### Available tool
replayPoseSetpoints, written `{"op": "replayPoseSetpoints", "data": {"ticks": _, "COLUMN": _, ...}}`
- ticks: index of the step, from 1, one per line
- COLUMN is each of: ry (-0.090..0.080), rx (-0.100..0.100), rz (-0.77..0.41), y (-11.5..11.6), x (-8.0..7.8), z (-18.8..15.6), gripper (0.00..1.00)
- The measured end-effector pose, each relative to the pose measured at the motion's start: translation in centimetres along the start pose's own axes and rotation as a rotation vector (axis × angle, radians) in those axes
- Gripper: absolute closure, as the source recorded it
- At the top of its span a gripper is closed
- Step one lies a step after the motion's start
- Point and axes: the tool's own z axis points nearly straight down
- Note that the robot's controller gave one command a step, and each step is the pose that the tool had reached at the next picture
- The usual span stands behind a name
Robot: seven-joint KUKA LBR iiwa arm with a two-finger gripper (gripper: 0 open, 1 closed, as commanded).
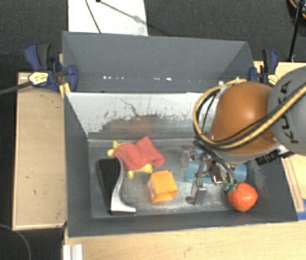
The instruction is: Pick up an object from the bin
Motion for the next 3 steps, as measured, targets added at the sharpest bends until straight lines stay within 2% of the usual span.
{"op": "replayPoseSetpoints", "data": {"ticks": 1, "ry": -0.008, "rx": -0.001, "rz": 0.002, "y": 0.0, "x": -0.2, "z": -0.4, "gripper": 0.00}}
{"op": "replayPoseSetpoints", "data": {"ticks": 2, "ry": -0.017, "rx": -0.001, "rz": -0.011, "y": 1.3, "x": -1.6, "z": 4.3, "gripper": 0.00}}
{"op": "replayPoseSetpoints", "data": {"ticks": 3, "ry": -0.015, "rx": -0.001, "rz": -0.006, "y": 3.3, "x": -1.8, "z": 8.7, "gripper": 0.00}}
